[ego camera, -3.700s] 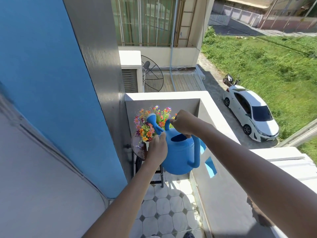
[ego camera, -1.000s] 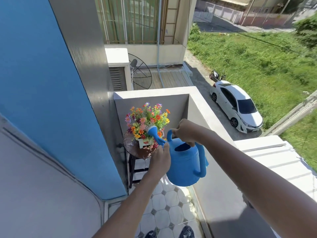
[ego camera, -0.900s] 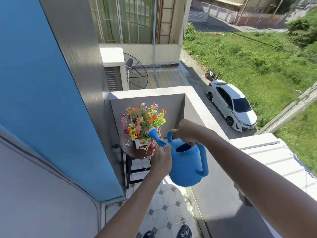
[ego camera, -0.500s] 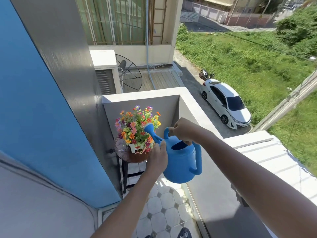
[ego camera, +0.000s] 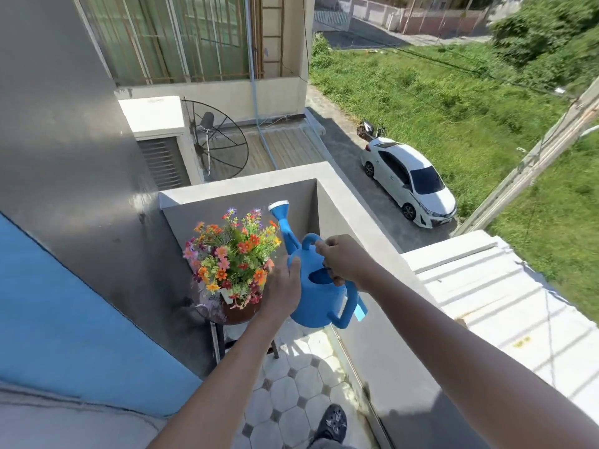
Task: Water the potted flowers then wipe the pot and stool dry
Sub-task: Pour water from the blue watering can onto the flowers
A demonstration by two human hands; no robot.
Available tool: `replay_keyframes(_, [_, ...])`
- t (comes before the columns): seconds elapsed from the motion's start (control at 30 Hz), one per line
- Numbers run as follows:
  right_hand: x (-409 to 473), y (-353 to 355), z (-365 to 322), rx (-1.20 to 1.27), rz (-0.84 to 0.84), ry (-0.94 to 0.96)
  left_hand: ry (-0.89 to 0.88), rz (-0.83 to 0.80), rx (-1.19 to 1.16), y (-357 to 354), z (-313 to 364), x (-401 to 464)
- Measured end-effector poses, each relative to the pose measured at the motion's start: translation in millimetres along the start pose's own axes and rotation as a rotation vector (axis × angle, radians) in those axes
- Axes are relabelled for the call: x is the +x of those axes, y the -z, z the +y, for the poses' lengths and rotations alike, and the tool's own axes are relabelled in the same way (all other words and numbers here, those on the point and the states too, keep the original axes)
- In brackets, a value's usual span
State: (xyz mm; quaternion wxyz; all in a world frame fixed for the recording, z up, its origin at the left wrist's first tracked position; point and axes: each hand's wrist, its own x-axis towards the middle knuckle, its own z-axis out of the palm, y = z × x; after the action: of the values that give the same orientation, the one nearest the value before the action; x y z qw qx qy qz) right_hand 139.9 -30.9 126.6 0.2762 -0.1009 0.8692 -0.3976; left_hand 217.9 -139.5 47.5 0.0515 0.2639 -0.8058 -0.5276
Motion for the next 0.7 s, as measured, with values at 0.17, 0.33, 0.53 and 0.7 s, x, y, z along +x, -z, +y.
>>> replay_keyframes(0.17, [14, 35, 41, 0.163, 0.105, -0.018, -0.068, -0.075, 0.079, -44, 22, 26])
replay_keyframes(0.33, [28, 72, 79, 0.533, 0.211, -0.113, -0.061, -0.168, 0.051, -105, 43, 54])
replay_keyframes(0.53, [47, 116, 122, 0.775, 0.329, -0.185, -0.165, -0.422, 0.07, -177, 67, 83])
replay_keyframes(0.7, [65, 140, 152, 0.881, 0.403, -0.272, -0.119, -0.481, 0.07, -235, 66, 109])
